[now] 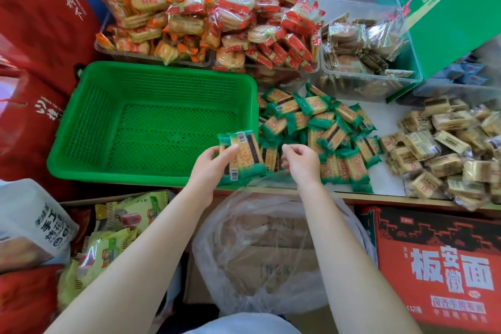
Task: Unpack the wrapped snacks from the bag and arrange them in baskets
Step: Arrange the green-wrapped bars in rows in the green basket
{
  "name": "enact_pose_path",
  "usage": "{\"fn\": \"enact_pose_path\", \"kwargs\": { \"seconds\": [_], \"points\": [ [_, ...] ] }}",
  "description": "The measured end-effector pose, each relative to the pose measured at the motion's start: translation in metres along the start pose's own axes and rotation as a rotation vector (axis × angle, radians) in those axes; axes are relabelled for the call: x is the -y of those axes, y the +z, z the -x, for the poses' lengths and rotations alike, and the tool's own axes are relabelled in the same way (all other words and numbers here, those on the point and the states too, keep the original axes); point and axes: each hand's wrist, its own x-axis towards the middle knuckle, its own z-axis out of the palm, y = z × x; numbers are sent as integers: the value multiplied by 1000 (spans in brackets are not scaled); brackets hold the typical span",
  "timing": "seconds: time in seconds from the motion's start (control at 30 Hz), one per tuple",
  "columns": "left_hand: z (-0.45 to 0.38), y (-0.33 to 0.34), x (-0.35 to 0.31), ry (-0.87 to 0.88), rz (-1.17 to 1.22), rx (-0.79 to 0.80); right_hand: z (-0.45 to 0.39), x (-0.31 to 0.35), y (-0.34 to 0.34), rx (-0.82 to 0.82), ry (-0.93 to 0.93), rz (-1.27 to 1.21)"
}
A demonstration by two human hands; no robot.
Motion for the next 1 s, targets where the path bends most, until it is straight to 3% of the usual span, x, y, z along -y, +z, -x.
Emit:
{"fn": "enact_pose_path", "kwargs": {
  "seconds": [0.2,0.5,0.8,0.93,1.0],
  "points": [
    [-1,-8,1,-38,71,-45,-31,-14,39,26,141,322],
    [2,-22,5,-24,80,-103,-36,-25,53,-83,172,454],
    [7,-22,1,-36,58,-96,-11,-10,9,-91,126,66],
    [13,-14,-8,-2,33,-61,33,22,-21,-129,-37,-222],
    [16,-11,-15,28,9,-38,53,41,-25,-88,-220,-210]
  ]
}}
